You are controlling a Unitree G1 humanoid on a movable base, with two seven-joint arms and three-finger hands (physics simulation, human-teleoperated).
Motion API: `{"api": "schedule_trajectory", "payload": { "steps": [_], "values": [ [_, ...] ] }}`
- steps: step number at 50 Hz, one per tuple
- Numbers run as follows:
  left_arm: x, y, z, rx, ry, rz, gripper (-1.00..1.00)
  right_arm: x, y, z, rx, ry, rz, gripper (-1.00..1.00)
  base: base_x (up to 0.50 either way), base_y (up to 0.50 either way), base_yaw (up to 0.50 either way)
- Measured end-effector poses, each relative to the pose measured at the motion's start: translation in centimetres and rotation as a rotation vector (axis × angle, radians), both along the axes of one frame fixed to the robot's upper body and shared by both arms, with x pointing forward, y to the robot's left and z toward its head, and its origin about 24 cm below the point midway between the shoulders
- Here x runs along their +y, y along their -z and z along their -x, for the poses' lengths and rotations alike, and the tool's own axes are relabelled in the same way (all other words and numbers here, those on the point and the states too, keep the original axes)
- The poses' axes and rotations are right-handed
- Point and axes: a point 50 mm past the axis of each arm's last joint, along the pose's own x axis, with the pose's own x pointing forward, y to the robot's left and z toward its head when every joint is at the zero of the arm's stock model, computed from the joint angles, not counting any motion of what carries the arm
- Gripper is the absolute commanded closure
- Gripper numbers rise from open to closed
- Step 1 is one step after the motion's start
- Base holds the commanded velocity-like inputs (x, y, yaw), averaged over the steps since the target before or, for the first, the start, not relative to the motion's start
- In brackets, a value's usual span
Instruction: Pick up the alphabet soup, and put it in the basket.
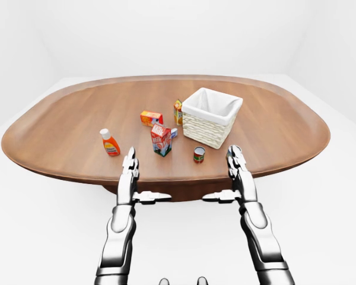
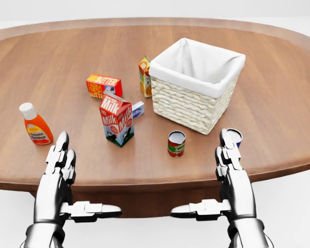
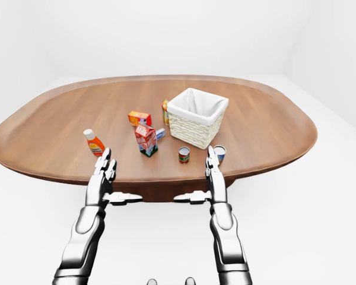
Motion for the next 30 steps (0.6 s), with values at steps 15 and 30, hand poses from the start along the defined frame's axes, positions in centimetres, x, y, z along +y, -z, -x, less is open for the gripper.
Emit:
{"api": "schedule_trajectory", "payload": {
  "steps": [15, 30],
  "values": [
    [0.7, -0.7, 0.1, -0.026, -0.013, -0.002, -1.0, -0.3, -0.5, 0.3, -0.018, -0.012, 0.002, -1.0, 0.0, 0.0, 0.0],
    [1.8, -5.2, 1.0, -0.169, -0.059, 0.052, -1.0, -1.1, -3.5, 1.1, -0.091, 0.027, -0.049, -1.0, 0.0, 0.0, 0.0]
  ]
}}
